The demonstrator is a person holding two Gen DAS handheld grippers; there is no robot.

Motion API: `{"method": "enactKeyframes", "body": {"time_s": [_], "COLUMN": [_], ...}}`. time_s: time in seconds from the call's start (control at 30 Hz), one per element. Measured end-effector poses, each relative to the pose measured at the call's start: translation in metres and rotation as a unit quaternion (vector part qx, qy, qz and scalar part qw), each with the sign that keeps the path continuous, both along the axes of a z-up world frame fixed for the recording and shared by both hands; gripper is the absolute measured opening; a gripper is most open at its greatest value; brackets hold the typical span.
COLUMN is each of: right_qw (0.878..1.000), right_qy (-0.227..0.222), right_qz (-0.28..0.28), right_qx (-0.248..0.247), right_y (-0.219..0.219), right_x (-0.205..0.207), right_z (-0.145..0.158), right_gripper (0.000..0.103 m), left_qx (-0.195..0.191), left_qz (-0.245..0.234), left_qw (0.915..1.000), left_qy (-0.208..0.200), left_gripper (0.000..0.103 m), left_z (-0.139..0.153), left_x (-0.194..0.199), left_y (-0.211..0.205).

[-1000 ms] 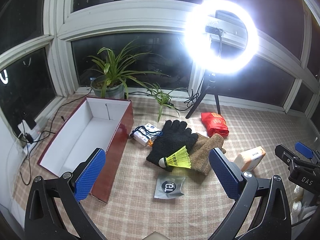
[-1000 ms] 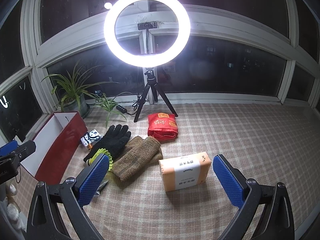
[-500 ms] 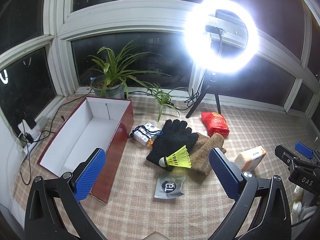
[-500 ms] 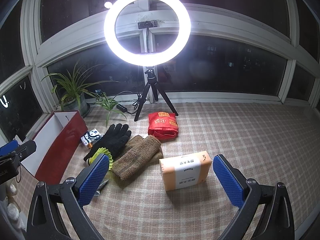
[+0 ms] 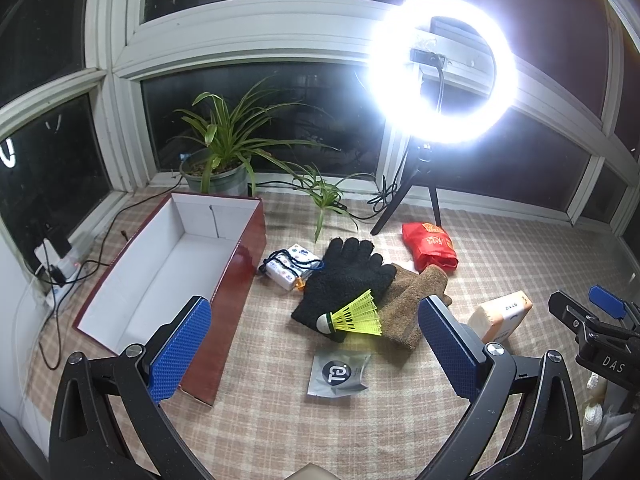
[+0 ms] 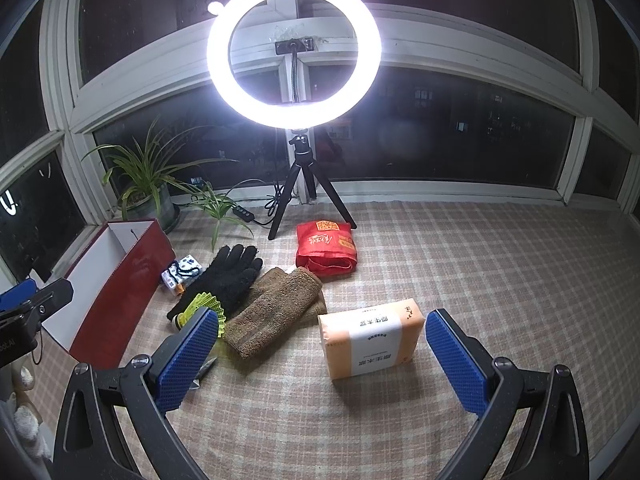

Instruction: Organize soft objects

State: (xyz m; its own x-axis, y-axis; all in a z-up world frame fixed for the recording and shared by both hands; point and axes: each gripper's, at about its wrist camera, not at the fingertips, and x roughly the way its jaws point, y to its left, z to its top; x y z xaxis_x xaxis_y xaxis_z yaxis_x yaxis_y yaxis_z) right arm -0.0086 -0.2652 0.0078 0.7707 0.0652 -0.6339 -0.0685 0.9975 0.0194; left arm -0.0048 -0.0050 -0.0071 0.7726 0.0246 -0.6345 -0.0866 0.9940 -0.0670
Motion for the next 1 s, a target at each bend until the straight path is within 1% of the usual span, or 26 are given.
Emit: {"method": "enactKeyframes", "body": {"time_s": [0.3,0.57,0.73,1.0], "right_qw": [1.0,1.0,0.999,0.996], "right_qy": [0.004,0.014,0.031,0.057], "right_qz": [0.001,0.0,-0.006,-0.04], "right_qx": [0.0,0.004,0.022,0.048], "right_y": [0.0,-0.005,-0.023,-0.068], "right_x": [-0.001,0.005,0.011,0.026], "right_z": [-0.004,-0.004,-0.007,-0.018], "right_gripper": [0.102,0.102,0.102,0.102], "left_qx": [0.0,0.0,-0.002,-0.015], "left_qz": [-0.001,-0.007,-0.014,-0.039], "left_qw": [1.0,1.0,0.9998,0.9987], "left_qy": [0.0,0.005,0.013,0.028], "left_gripper": [0.102,0.102,0.102,0.102], "left_z": [-0.001,-0.009,-0.013,-0.025], "left_x": [0.0,0.002,0.008,0.021], "left_y": [-0.001,-0.007,-0.012,-0.028]}}
